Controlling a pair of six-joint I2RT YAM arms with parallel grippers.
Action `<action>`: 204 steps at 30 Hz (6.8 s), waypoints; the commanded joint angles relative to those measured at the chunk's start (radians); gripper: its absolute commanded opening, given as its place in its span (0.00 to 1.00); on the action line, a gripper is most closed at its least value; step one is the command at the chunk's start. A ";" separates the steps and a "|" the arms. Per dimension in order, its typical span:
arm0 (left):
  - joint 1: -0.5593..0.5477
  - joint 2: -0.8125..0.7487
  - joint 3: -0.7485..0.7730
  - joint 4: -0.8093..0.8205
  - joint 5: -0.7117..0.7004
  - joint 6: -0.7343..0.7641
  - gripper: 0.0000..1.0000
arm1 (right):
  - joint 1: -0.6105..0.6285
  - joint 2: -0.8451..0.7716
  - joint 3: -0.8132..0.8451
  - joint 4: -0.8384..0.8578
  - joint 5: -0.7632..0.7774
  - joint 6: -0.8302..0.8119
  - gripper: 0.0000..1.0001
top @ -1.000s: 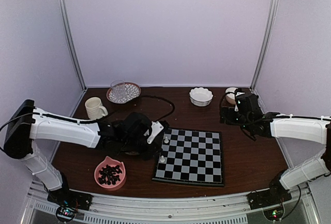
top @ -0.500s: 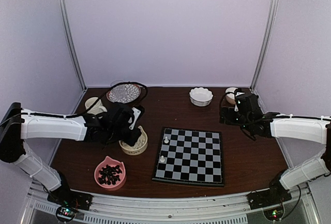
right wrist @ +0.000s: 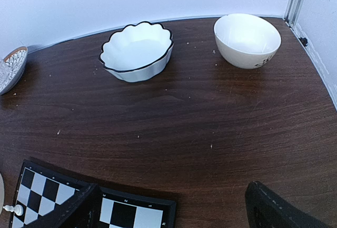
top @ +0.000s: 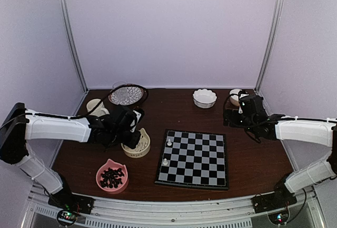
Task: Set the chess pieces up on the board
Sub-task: Pick up the pawn from the storage box, then place the pawn at h2.
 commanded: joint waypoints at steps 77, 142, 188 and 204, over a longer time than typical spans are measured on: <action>0.019 0.044 0.047 -0.012 0.121 0.051 0.01 | 0.006 -0.002 0.015 -0.006 -0.009 0.004 0.97; -0.341 0.207 0.132 0.023 0.465 0.389 0.02 | 0.006 0.005 0.015 -0.007 0.000 -0.002 0.97; -0.367 0.213 0.149 0.009 0.384 0.376 0.41 | 0.006 0.005 0.017 -0.009 -0.002 -0.003 0.97; -0.192 -0.130 -0.044 0.110 0.082 0.167 0.23 | 0.007 0.006 0.017 -0.009 -0.003 -0.001 0.97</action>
